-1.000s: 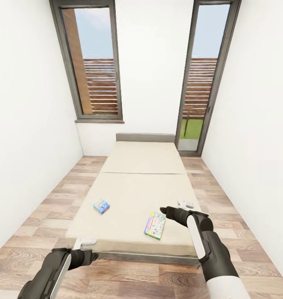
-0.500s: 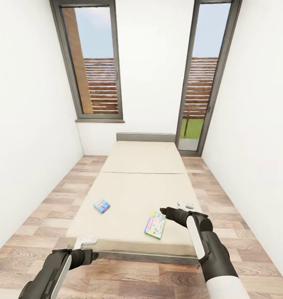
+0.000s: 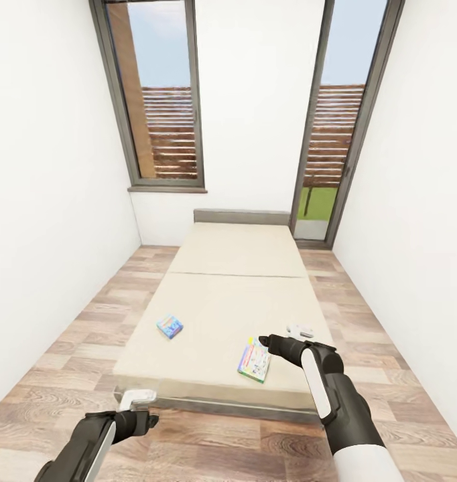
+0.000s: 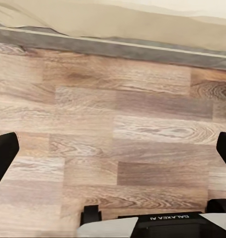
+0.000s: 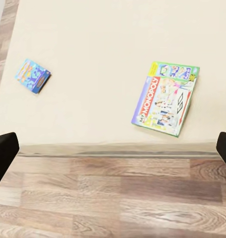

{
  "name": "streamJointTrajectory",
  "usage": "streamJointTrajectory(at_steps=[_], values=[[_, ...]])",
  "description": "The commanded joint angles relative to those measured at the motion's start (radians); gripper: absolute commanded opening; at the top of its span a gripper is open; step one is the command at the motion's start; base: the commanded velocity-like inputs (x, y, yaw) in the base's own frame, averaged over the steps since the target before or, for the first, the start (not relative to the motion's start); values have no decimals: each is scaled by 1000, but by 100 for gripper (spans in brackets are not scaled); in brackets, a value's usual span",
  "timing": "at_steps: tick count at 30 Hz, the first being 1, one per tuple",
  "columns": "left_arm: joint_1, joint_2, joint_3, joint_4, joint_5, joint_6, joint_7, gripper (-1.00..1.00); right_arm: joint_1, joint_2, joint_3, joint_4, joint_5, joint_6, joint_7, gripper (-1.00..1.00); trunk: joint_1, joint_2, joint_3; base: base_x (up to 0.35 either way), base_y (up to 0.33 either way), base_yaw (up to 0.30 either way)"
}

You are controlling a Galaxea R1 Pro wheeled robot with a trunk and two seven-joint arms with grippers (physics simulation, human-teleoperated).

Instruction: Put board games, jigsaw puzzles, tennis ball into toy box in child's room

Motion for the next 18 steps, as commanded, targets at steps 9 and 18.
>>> streamJointTrajectory(at_steps=[9,18], values=[[-1,-2,-129,29,-149,12,-8,100,-1,0,-22,0,-4,3,-2,100,0,-2,-16,0,0,9],[-1,-1,-142,31,-163,14,-11,100,-1,-2,-50,-2,6,-2,-2,100,0,-2,-23,0,0,0]])
